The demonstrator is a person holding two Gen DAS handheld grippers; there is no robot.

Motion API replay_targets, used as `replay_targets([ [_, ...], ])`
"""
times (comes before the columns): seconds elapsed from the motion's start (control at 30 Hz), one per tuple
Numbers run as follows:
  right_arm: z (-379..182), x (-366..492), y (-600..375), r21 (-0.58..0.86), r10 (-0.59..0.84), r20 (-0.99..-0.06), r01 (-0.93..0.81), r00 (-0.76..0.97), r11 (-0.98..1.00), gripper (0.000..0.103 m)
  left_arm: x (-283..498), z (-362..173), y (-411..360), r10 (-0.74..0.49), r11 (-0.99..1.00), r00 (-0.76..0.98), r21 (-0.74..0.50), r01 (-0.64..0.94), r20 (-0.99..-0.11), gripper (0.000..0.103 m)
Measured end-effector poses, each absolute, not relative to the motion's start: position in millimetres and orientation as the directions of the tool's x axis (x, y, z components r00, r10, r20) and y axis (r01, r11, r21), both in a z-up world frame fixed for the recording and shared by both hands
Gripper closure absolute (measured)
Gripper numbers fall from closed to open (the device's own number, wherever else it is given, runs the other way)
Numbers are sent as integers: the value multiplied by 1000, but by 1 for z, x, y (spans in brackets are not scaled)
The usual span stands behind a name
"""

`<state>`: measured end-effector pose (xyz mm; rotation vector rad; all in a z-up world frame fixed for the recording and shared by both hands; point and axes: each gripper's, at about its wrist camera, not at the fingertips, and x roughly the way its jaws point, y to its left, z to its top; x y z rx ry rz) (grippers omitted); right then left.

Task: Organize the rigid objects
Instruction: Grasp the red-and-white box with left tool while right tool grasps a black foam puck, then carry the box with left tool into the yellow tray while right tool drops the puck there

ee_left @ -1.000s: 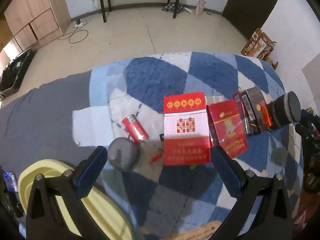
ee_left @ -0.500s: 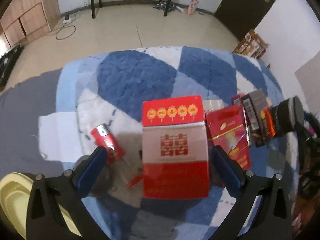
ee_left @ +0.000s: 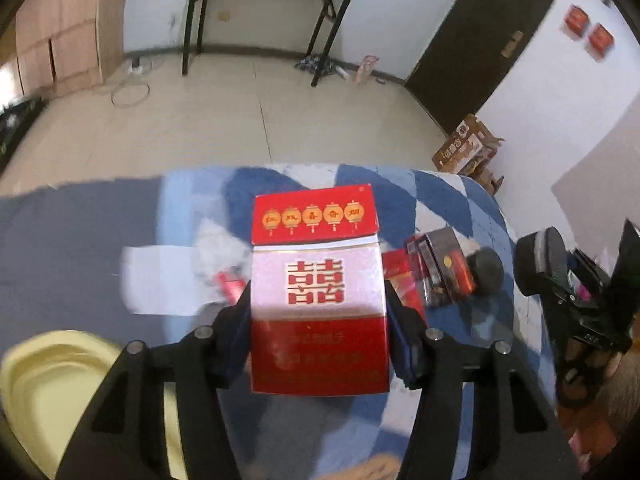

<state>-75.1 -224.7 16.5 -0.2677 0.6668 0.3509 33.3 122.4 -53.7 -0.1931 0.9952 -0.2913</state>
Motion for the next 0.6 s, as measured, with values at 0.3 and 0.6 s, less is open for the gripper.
replay_targets([
  [0.3, -42, -123, -7, 24, 532, -708, -737, 465, 676, 33, -50, -98, 275, -6, 984, 411, -77, -158, -912, 44],
  [0.6, -146, -107, 120, -8, 453, -833, -825, 318, 565, 33, -84, -183, 329, 20, 965, 351, -74, -253, -936, 45],
])
